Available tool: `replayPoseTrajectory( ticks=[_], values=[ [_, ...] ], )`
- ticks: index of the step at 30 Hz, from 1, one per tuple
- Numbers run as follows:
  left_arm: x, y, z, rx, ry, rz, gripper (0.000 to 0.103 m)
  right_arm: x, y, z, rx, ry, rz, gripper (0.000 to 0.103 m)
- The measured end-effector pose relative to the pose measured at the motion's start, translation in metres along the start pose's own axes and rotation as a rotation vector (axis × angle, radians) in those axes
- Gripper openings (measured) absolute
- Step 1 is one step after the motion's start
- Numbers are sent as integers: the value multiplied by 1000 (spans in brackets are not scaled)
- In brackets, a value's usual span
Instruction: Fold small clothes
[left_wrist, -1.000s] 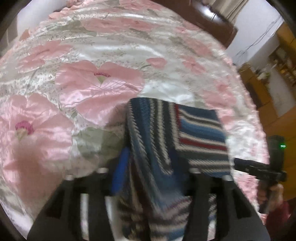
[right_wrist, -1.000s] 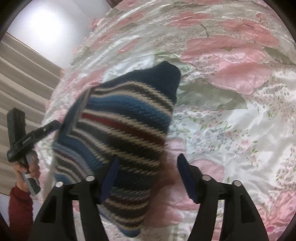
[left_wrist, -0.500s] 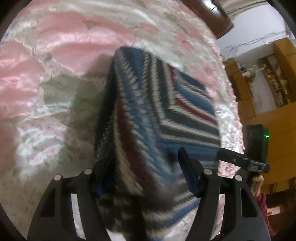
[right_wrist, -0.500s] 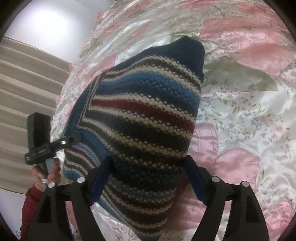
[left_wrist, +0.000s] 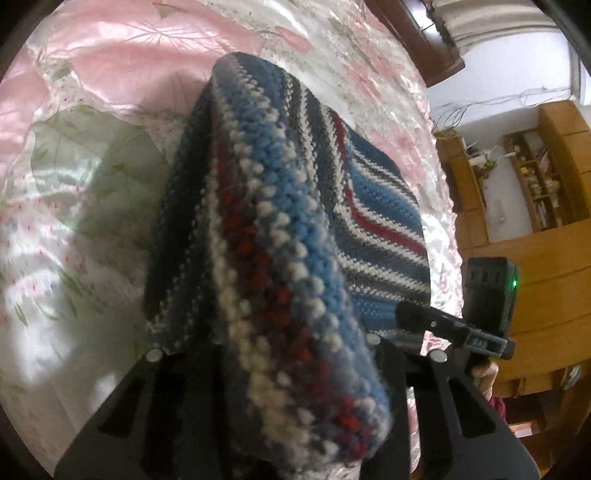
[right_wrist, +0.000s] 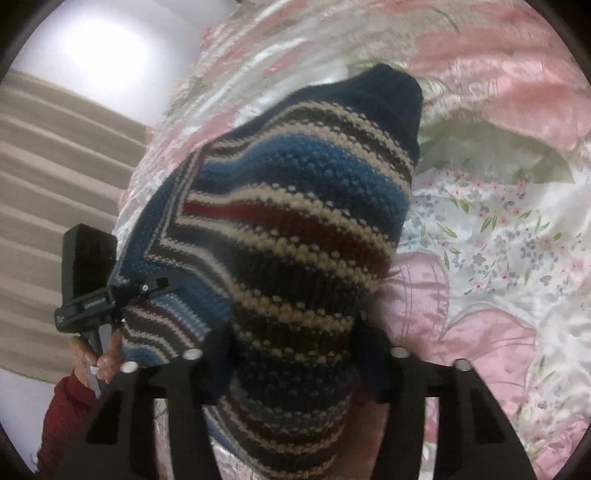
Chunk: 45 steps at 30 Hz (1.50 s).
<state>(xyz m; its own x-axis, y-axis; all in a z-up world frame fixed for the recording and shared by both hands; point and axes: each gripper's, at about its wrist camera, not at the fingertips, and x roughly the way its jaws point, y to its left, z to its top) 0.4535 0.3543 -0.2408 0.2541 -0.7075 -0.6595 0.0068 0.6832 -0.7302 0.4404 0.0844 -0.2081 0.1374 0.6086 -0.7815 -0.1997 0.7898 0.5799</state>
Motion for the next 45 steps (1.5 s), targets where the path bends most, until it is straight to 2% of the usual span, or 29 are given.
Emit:
replayPoseTrajectory(
  ticks=[8, 14, 18, 21, 27, 30, 34, 39, 42, 45],
  values=[
    [-6, -57, -40, 30, -20, -44, 26, -58, 7, -26, -54, -33, 10, 45],
    [3, -133, -93, 110, -34, -80, 26, -136, -7, -76, -82, -58, -13, 45],
    [32, -178, -139, 151, -32, -66, 26, -181, -30, -110, -87, -66, -54, 45],
    [63, -195, -167, 127, -7, -82, 26, -203, -61, -139, -49, -70, -69, 45],
    [110, -199, -201, 171, 10, -26, 26, -202, -118, -188, 23, -53, -94, 45],
    [118, -187, -204, 153, 4, -7, 27, -195, -128, -193, 41, -83, -62, 46],
    [120, -181, -204, 146, 7, 11, 30, -188, -127, -193, 15, -88, -83, 51],
    [96, -182, -209, 119, -13, 35, 38, -195, -121, -199, 52, -98, -87, 68],
    [73, -184, -228, 166, -50, 112, 42, -208, -118, -220, 78, -96, -86, 71],
    [54, -191, -249, 207, -97, 159, 45, -213, -116, -242, 88, -71, -102, 72]
  ],
)
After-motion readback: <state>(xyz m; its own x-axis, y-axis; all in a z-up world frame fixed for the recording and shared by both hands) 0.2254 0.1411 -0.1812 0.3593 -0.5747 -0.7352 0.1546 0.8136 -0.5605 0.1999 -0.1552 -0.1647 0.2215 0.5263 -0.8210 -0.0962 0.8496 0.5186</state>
